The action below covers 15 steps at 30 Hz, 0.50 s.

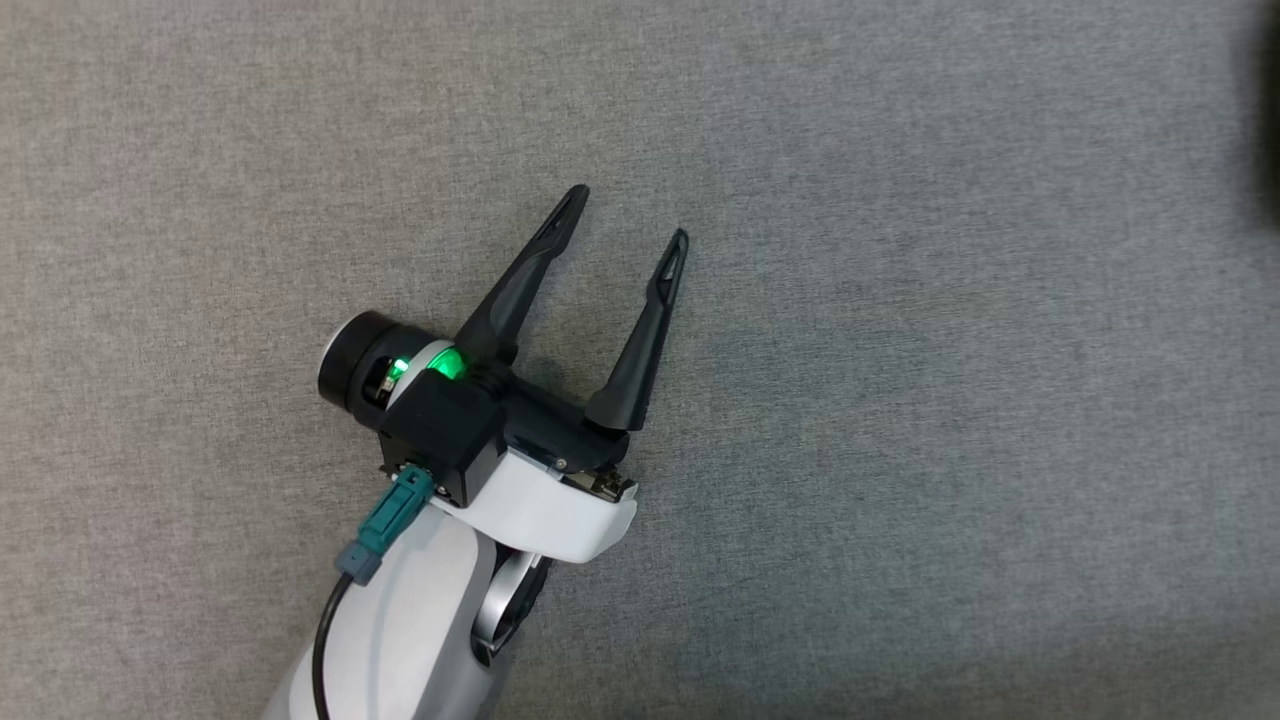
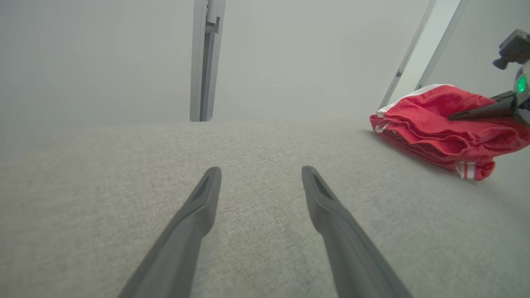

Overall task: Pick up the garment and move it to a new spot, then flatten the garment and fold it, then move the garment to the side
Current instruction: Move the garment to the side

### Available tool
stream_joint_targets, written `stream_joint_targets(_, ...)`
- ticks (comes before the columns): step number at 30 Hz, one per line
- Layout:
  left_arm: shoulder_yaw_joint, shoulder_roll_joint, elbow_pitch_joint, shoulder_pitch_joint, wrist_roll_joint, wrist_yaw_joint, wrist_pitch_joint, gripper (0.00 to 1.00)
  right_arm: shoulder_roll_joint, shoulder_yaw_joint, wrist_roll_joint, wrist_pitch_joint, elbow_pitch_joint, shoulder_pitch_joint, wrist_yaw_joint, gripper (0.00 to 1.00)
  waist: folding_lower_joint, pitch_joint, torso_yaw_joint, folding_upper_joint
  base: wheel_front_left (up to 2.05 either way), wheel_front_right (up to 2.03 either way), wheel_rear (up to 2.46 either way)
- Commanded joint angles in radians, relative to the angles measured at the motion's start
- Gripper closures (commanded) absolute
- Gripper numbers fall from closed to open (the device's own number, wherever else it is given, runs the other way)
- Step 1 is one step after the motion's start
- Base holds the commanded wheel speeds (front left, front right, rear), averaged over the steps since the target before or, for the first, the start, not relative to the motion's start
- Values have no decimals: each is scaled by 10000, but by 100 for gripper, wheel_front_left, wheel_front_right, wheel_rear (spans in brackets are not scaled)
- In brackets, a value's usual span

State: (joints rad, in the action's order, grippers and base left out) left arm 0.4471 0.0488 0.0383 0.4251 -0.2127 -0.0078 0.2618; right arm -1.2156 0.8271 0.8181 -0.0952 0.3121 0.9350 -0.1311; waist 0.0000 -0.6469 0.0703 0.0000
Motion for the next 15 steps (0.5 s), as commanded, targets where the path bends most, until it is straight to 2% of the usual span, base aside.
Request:
stream_joint_targets(1,-18,45,51,186,54,-48,14,0,-116,-77,-32,97,96,100,6,100,0,-103,-44,0,0,0,0)
stream_joint_targets(10,-89,84,111,300,104,-116,-9,0,-970,-467,-815,-78,978,-2,6,100,0,-499,-325,0,0,0,0)
stream_joint_targets(15,9,105,125,426,10,-73,-20,0,-1022,-557,-1240,-120,1555,-240,6,100,0,-689,-509,0,0,0,0)
